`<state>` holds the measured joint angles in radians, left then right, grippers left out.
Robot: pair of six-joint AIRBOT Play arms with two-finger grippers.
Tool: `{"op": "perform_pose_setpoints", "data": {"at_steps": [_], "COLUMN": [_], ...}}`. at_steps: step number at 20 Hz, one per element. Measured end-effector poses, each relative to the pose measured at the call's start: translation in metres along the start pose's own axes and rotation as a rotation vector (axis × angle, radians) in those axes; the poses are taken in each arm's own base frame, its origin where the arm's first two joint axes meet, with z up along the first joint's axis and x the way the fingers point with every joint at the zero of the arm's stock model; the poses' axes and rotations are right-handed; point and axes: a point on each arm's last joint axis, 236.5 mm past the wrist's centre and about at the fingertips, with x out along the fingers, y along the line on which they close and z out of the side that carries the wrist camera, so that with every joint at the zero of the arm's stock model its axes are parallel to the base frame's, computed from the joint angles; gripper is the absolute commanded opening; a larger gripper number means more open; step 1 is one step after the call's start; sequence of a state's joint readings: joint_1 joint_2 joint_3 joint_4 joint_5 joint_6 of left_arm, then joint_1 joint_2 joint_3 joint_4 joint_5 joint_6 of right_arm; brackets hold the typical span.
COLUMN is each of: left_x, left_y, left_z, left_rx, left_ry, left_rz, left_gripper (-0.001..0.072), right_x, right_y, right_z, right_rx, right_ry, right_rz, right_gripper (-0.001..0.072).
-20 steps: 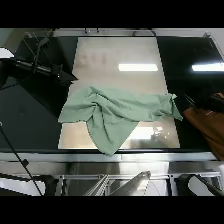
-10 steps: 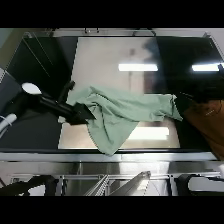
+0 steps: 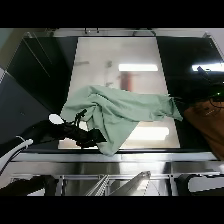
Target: Fold the shirts.
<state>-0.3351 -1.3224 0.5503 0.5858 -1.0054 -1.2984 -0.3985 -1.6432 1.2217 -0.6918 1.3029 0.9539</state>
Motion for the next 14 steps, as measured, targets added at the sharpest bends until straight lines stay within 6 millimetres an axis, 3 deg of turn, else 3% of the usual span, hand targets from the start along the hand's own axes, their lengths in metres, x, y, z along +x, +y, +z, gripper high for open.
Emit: {"op": "perform_pose_setpoints", "data": {"at_steps": [2,3,4,5,6,7,9,11,14], "left_x": [0.003,0.003,0.004,0.005,0.006,0.007,0.009,0.007,-0.016], "left_y": [0.003,0.005,0.008,0.01,0.011,0.012,0.011,0.003,-0.035], "left_z": [0.002,0.005,0.01,0.012,0.014,0.017,0.022,0.032,0.054], "left_rx": [-0.004,-0.005,0.0,0.003,0.011,0.025,0.061,0.108,0.196], "left_ry": [-0.019,-0.034,-0.055,-0.068,-0.078,-0.092,-0.114,-0.142,-0.207], "left_rz": [0.013,0.017,0.032,0.041,0.05,0.062,0.079,0.086,0.031], "left_gripper": [0.0653,0.0481,0.0401,0.0398,0.0255,0.0051,0.0029,0.0028,0.0028], "right_x": [0.002,0.003,0.003,0.003,0.004,0.004,0.004,0.004,-0.003], "right_y": [0.002,0.002,0.002,0.002,0.002,0.002,0.003,0.005,0.018], "right_z": [-0.001,-0.001,-0.002,-0.002,-0.003,-0.003,-0.005,-0.007,-0.006], "right_rx": [-0.003,-0.004,-0.005,-0.007,-0.009,-0.009,-0.01,-0.011,-0.039], "right_ry": [0.008,0.01,0.013,0.013,0.016,0.017,0.025,0.034,0.03], "right_rz": [0.003,0.005,0.005,0.005,0.003,0.003,0.007,0.015,0.051], "right_gripper": [0.0443,0.0444,0.0444,0.0436,0.039,0.0214,0.0019,0.0018,0.0018]}}
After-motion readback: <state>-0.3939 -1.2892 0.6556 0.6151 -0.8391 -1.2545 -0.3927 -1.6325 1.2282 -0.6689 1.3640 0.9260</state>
